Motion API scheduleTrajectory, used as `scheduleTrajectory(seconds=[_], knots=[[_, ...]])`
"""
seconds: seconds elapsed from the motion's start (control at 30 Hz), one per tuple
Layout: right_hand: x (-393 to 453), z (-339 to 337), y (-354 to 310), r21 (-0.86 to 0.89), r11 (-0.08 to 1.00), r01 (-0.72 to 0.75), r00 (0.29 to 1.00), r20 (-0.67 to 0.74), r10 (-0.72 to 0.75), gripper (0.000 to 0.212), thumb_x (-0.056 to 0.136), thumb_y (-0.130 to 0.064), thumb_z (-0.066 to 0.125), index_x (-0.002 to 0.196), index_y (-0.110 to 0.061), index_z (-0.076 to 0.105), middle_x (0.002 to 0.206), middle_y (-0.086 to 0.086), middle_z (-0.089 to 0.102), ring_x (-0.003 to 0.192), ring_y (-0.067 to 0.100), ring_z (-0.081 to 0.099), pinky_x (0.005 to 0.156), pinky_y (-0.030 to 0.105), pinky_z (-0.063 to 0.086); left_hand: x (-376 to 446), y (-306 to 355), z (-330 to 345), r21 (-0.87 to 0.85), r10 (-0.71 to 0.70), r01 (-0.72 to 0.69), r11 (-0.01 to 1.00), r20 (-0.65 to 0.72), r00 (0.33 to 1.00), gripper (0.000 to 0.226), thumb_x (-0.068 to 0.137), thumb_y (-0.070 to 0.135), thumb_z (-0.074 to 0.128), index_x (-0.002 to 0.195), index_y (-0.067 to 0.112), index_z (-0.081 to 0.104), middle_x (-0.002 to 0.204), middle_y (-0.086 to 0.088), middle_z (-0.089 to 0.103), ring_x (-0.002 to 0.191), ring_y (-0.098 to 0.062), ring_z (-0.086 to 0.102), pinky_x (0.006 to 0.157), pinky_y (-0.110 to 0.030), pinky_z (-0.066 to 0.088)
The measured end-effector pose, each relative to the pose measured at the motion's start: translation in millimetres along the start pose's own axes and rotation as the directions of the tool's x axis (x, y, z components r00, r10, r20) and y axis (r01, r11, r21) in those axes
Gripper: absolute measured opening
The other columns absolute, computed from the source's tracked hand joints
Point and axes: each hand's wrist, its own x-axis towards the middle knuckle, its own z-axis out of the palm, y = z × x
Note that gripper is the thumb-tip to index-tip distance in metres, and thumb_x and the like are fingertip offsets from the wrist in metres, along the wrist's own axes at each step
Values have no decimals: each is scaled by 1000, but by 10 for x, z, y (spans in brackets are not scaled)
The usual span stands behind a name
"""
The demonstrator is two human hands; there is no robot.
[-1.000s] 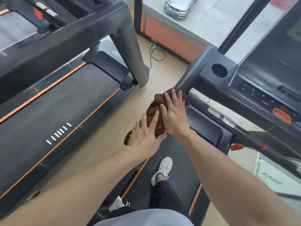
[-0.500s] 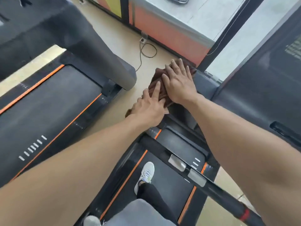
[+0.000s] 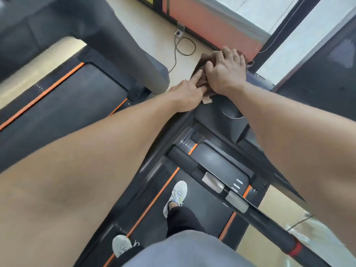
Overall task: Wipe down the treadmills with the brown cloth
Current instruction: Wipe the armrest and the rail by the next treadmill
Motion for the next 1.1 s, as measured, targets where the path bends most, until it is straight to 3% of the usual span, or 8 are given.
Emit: scheduleTrajectory(seconds=[0.1, 0.27, 0.47, 0.57, 0.77, 0.87, 1.03, 1.1], knots=[[-459, 131, -242, 15, 1000, 22, 1000, -2, -22, 60, 100, -46, 28, 156, -24, 34, 173, 6, 5, 158, 27, -9, 127, 46, -7, -357, -317, 26, -7, 22, -22, 1000, 6, 1000, 60, 105, 50, 32, 160, 47, 7, 158, -10, 42, 139, -37, 43, 110, -41, 34], [-1363, 390, -887, -31, 997, 73, 997, 32, -72, 61, 98, -45, 32, 151, -17, 43, 171, 7, 13, 159, 27, -6, 127, 47, -6, -1289, -1070, 10, -71, 23, -20, 997, 46, 999, 52, 104, 48, 40, 154, 53, 27, 156, -1, 46, 140, -28, 44, 115, -37, 35], [-2669, 775, -1927, -165, 953, 256, 955, 193, -223, 44, 92, -41, 38, 105, -18, 72, 129, 10, 67, 139, 26, 43, 124, 46, 11, -2785, -2067, -18, -47, -43, 53, 997, 197, 979, 38, 108, 48, 32, 140, 49, 54, 130, 3, 62, 118, -23, 54, 94, -30, 39], [-3401, 959, -2537, -216, 888, 406, 886, 331, -325, 36, 95, -37, 41, 68, -19, 56, 103, 9, 75, 111, 27, 63, 114, 43, 26, -3580, -2679, 18, -99, -144, 179, 979, 286, 947, 33, 101, 66, 34, 121, 62, 60, 131, 6, 65, 113, -21, 59, 94, -31, 44], [-4489, 1346, -3321, -94, 796, 599, 726, 483, -489, 33, 98, -43, 41, 83, -19, 58, 105, 11, 71, 99, 27, 65, 84, 38, 39, -4916, -3587, 304, -270, -264, 336, 902, 272, 926, 37, 89, 83, 35, 112, 70, 60, 109, 18, 74, 105, -7, 67, 102, -33, 48], [-4674, 1405, -3380, -92, 764, 638, 708, 460, -536, 37, 99, -43, 40, 76, -18, 55, 97, 11, 72, 92, 29, 67, 90, 39, 45, -5181, -3687, 552, -443, -273, 320, 838, 169, 947, 24, 101, 61, 45, 114, 63, 65, 99, 21, 76, 84, 9, 66, 85, -17, 48], [-4667, 1244, -3246, -89, 747, 659, 710, 400, -579, 35, 103, -41, 40, 94, -19, 66, 98, 11, 74, 93, 32, 69, 108, 42, 35, -5190, -3548, 731, -482, -290, 240, 843, -31, 956, 28, 106, 46, 44, 117, 71, 50, 89, 51, 60, 81, 22, 58, 77, -5, 41], [-4569, 1172, -3105, -108, 731, 674, 716, 338, -611, 34, 106, -41, 39, 99, -21, 65, 94, 9, 75, 91, 30, 69, 104, 42, 36, -5081, -3427, 706, -495, -259, 198, 846, -56, 964, 30, 106, 42, 45, 127, 63, 51, 95, 49, 61, 78, 21, 58, 72, -3, 41]])
